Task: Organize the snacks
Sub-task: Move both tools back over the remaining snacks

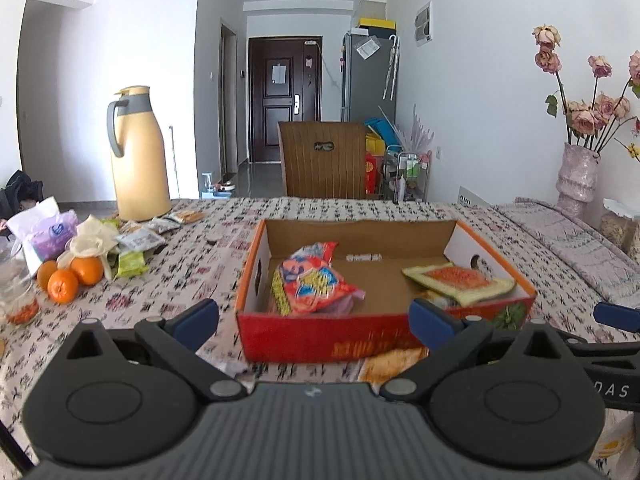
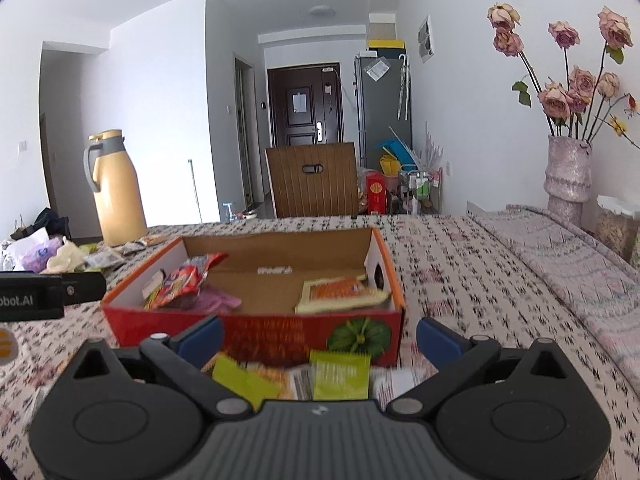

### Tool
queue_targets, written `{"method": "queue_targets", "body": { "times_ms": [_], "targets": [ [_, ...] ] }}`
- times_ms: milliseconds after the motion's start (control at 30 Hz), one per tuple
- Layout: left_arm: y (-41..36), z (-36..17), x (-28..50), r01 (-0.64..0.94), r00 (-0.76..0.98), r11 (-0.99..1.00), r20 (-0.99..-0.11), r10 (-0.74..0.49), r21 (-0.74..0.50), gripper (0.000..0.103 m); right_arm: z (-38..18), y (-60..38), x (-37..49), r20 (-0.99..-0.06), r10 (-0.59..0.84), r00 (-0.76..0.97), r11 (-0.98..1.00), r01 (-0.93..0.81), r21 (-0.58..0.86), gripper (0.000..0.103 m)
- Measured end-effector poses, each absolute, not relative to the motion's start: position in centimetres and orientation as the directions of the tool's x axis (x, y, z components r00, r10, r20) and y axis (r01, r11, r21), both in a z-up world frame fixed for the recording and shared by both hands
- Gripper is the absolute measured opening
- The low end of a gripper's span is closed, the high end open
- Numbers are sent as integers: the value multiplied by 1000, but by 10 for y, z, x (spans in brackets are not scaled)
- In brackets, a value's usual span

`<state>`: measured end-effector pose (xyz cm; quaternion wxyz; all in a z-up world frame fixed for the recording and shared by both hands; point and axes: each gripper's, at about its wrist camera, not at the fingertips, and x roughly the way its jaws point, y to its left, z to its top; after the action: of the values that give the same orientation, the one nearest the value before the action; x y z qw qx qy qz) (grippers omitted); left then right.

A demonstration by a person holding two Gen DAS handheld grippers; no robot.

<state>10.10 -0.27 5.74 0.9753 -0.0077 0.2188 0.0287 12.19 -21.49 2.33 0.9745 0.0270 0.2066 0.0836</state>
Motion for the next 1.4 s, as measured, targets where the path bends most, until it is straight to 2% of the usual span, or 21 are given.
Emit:
{"method": "queue_targets", "body": {
  "times_ms": [733,1167,1333,1400],
  "targets": [
    [20,1,22,4,851,999,-525,-22,-36,103,-26,-197,30,-501,204,841,978,-192,76,103],
    [34,-9,3,16,845,998,-532,-47,-64,103,-45,-174,15,-528,199,825,978,-203,52,103],
    [38,-11,4,22,843,997,-535,-56,-70,103,-50,-167,21,-532,185,826,980,-199,33,97],
    [40,-12,5,21,842,997,-537,-57,-73,103,-52,-164,23,-539,185,822,979,-203,27,87]
  ]
}}
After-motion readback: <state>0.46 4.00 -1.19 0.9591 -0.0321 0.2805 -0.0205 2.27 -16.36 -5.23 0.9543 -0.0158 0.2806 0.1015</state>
